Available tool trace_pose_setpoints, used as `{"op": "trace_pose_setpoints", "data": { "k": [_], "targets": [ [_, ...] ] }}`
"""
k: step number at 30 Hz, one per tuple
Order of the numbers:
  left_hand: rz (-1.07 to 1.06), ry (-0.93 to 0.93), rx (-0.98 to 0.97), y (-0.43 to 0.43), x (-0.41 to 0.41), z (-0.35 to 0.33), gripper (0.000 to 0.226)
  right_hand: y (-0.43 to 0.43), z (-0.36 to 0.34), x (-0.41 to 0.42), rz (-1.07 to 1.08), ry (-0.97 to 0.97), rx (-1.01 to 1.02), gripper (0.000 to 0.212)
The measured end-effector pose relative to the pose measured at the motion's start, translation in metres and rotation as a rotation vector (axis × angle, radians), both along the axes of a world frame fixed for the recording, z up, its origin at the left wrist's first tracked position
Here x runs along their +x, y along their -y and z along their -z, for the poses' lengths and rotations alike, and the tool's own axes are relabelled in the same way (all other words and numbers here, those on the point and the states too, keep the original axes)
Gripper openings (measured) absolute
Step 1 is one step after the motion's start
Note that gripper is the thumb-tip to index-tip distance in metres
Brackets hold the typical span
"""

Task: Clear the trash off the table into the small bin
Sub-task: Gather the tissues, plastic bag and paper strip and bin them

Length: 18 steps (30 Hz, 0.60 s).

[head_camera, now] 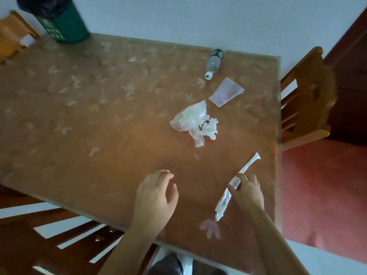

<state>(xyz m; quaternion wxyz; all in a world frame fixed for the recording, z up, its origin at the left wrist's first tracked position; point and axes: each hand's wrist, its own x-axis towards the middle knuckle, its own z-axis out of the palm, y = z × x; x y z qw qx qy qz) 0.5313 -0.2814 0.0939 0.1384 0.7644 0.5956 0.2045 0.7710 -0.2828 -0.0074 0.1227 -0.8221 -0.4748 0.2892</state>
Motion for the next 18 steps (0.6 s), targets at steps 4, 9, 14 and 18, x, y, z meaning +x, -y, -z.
{"op": "trace_pose_setpoints", "data": {
  "k": [4,9,14,18],
  "targets": [
    [-0.047,0.009,-0.021,-0.001,0.006,0.004,0.02,-0.008,0.003,-0.008,-0.058,-0.031,-0.02,0.044],
    [-0.073,0.033,-0.049,0.0,0.009,0.007,0.02,-0.013,0.006,-0.016,-0.087,-0.084,-0.018,0.038],
    [-0.092,0.05,-0.033,0.0,0.007,0.008,0.02,-0.012,0.006,-0.019,-0.068,-0.199,0.051,0.027],
    [-0.09,0.067,-0.024,0.0,0.007,0.009,0.02,-0.009,-0.001,-0.016,-0.006,-0.301,0.109,0.024]
  ]
}}
